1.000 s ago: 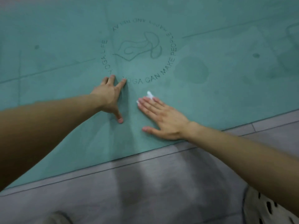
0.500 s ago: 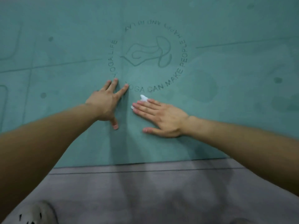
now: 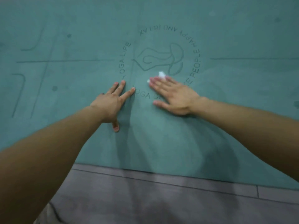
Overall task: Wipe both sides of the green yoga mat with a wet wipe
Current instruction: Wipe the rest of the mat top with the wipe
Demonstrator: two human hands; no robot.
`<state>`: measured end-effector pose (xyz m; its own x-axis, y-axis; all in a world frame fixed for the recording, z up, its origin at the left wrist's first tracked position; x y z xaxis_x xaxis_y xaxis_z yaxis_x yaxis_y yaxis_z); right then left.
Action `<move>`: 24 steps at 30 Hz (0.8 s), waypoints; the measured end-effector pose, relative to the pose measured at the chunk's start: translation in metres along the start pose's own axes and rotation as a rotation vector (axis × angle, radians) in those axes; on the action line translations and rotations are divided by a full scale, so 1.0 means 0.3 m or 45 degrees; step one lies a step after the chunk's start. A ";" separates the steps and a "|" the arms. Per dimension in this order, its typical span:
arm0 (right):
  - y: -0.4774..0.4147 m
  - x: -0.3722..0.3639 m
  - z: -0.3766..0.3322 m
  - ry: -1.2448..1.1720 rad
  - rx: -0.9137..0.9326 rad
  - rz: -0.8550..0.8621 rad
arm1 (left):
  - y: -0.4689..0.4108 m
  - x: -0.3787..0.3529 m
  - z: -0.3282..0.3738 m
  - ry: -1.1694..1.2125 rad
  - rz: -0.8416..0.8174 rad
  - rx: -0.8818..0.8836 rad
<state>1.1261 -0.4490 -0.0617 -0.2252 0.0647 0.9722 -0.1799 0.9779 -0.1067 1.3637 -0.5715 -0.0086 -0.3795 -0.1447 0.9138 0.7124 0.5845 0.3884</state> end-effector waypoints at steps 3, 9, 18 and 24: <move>-0.041 0.011 0.168 0.084 -0.655 0.156 | 0.002 0.009 0.002 0.009 -0.006 0.033; -0.053 -0.075 -0.132 -0.041 0.171 0.003 | -0.011 0.041 0.044 0.281 0.071 0.152; -0.161 -0.040 0.037 0.039 -0.340 0.112 | -0.023 -0.001 0.080 0.370 0.100 0.367; -0.191 0.010 0.185 0.031 -0.448 0.149 | -0.031 -0.009 0.082 0.328 0.066 0.366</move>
<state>1.0826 -0.5160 -0.0642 -0.2010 0.1804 0.9628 0.1869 0.9719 -0.1431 1.3436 -0.5570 -0.0177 -0.1610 -0.2837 0.9453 0.5183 0.7908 0.3256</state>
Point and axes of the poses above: each hand's wrist, its own y-axis away from the middle knuckle, its own x-axis out of the back of the hand, z = x × y, the point moved 1 cm from there along -y, towards the middle knuckle, and after that the axes turned 14 degrees about z, right-handed, at the moved point
